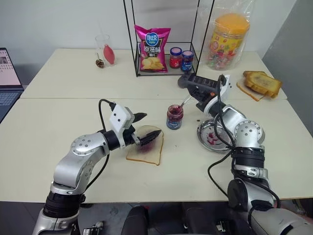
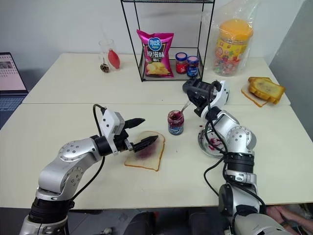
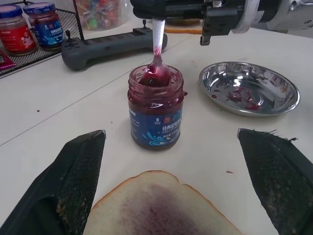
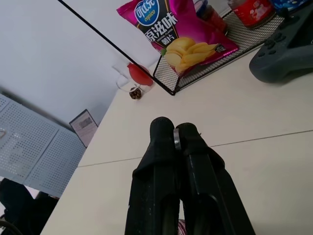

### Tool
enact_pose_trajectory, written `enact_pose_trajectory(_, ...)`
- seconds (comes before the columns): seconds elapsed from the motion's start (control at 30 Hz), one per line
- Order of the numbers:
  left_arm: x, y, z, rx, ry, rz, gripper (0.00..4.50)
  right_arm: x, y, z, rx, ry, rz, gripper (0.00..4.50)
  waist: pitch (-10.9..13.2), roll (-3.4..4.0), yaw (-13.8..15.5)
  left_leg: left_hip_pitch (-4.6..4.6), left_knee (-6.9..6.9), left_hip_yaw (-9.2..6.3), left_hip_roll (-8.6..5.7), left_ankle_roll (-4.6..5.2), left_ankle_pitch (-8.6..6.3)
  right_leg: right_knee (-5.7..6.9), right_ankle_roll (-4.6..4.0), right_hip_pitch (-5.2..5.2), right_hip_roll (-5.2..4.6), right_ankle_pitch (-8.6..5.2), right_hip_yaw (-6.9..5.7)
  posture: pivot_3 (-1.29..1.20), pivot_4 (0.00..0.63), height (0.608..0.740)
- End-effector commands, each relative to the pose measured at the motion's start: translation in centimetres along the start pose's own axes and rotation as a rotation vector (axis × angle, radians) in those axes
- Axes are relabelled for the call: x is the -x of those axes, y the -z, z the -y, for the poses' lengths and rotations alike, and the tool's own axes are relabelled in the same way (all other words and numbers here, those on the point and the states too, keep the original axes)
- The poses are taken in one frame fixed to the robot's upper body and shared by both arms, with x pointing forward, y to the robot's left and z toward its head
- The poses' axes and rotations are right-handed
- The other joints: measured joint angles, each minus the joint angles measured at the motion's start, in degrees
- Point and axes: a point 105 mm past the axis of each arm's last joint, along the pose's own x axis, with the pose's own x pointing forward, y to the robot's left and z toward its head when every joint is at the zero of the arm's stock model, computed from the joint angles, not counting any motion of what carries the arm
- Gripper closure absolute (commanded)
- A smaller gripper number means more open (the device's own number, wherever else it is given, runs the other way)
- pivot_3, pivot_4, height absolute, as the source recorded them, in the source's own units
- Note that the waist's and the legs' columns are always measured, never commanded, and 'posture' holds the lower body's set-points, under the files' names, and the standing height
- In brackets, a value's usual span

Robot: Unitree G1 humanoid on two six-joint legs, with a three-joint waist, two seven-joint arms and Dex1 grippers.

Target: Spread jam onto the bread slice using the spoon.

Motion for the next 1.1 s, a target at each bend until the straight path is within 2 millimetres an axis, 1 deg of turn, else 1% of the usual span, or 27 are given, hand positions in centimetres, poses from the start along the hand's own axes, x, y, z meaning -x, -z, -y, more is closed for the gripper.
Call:
enact_pose_trajectory(0.03,0.0,-0.8,0.2,-0.037,0.008,0.025,0.00,-0.1,-1.5,-1.7,0.060,-0.069,0.052,4.46,0.00,0.00,0.00,0.00,0.00,0.00,0.00,0.00,0.00,0.00,0.00,0.00,0.00,0.00,0.00,0.00,0.150,0.740)
enact_pose_trajectory(0.23,0.0,-0.8,0.1,-0.042,0.008,0.025,0.00,-0.1,-1.6,-1.8,0.070,-0.073,0.057,4.46,0.00,0.00,0.00,-0.01,0.00,0.00,0.00,0.00,0.00,0.00,0.00,0.00,0.00,0.00,0.00,0.00,0.150,0.740)
enact_pose_trajectory(0.47,0.0,-0.9,0.1,-0.048,0.009,0.026,0.00,-0.1,-1.6,-2.4,0.095,-0.092,0.056,4.46,0.00,0.00,0.01,0.00,0.00,0.00,0.00,0.00,0.00,0.00,0.00,0.00,0.00,0.00,0.00,0.00,0.150,0.740)
enact_pose_trajectory(0.7,0.0,-0.9,0.0,-0.051,0.005,0.028,0.00,-0.2,-1.8,-2.3,0.109,-0.092,0.061,4.46,0.00,0.00,0.01,-0.01,0.00,0.00,0.00,0.00,0.00,0.00,0.00,0.00,0.00,0.00,0.00,0.00,0.150,0.740)
enact_pose_trajectory(0.87,0.2,-1.1,0.0,-0.052,0.005,0.031,0.00,-0.2,-2.2,-2.0,0.019,-0.088,0.089,4.46,0.00,0.00,0.01,-0.01,0.00,-0.01,0.01,0.00,0.00,0.00,0.00,0.00,0.00,0.00,0.00,0.00,0.150,0.740)
enact_pose_trajectory(0.93,0.4,-1.4,-0.3,-0.064,0.000,0.043,0.00,0.0,-2.6,-1.9,-0.026,-0.086,0.107,4.46,0.00,0.00,0.01,-0.01,-0.01,-0.01,0.01,0.00,0.00,0.00,0.00,0.00,0.00,0.00,0.00,0.00,0.150,0.740)
enact_pose_trajectory(1.03,1.0,-1.8,-0.2,-0.065,0.031,0.043,0.00,0.4,-3.6,-2.2,-0.113,-0.112,0.140,4.46,0.00,0.00,0.01,-0.02,0.00,0.00,0.01,0.00,0.00,0.00,0.00,0.00,0.00,0.00,0.00,0.00,0.150,0.740)
enact_pose_trajectory(1.1,1.4,-1.7,0.4,-0.065,0.062,0.029,0.00,0.5,-4.0,-2.7,-0.140,-0.131,0.144,4.46,0.01,0.01,0.01,-0.03,-0.01,0.00,0.01,0.00,0.00,0.00,0.00,-0.02,0.00,0.00,0.00,0.00,0.150,0.740)
